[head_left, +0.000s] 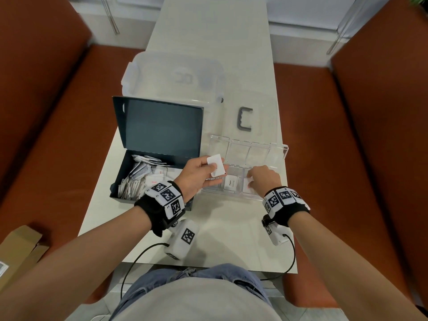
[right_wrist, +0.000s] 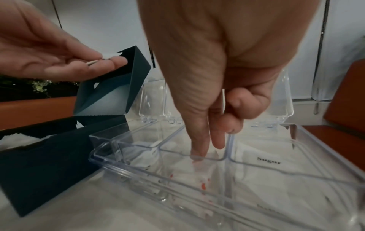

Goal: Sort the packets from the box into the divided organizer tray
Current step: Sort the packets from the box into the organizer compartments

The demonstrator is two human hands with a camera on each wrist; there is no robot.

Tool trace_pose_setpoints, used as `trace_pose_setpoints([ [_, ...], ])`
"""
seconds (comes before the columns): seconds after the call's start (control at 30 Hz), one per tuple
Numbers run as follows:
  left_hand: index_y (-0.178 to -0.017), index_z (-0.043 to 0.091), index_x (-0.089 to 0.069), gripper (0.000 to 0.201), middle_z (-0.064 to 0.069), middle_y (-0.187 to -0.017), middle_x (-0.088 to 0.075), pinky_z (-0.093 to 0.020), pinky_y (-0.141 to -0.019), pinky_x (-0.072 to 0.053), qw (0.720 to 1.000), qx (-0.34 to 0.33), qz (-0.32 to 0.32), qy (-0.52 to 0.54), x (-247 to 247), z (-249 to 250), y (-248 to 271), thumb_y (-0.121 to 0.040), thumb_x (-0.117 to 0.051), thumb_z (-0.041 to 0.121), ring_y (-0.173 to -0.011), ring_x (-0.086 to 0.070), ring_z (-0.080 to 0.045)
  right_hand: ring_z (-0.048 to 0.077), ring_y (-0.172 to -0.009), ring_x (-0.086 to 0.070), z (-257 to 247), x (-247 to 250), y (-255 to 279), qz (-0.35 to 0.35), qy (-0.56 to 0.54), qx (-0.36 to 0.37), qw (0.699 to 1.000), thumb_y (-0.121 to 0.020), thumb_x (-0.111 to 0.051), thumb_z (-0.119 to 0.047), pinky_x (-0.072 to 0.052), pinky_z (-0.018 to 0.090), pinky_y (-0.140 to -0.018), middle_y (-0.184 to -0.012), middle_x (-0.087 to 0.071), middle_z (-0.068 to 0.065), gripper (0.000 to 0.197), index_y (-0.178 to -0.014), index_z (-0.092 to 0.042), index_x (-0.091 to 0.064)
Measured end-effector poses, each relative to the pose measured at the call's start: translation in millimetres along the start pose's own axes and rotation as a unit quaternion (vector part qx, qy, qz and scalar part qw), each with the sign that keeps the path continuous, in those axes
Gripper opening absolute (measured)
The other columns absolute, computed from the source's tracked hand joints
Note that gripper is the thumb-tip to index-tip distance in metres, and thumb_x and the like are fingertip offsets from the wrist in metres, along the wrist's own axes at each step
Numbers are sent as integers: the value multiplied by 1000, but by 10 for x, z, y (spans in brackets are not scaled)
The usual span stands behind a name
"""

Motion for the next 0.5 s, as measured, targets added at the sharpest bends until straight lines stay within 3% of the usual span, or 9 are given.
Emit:
trace_pose_setpoints([
  [0.23, -122, 2, -59, 27, -13, -117, -68, -33, -86, -57, 1000, 13, 7, -11, 31, -11, -2, -101, -43, 2, -108, -66, -25, 26, -104, -62, -27, -49, 0, -10, 44, 25, 999, -88, -63, -25, -49, 34, -81, -117, -63, 3, 38, -126, -25, -58],
  [0.5, -117, 7, -62, 25, -11, -113, -68, -35, -90, -53, 998, 52, 20, -30, 7, -21, -62, -102, -44, 18, -99, -64, -20, 24, -109, -59, 28, 4, -19, -42, -4, 19, 999, -88, -62, -29, -47, 37, -92, -122, -61, -2, 35, -123, -32, -60],
])
Point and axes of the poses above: each hand's wrist, its own y-axis away from the middle knuckle, its own x-axis out of the back of the hand, z = x × y, the point moved 4 cm from there along -y, towards the middle knuckle
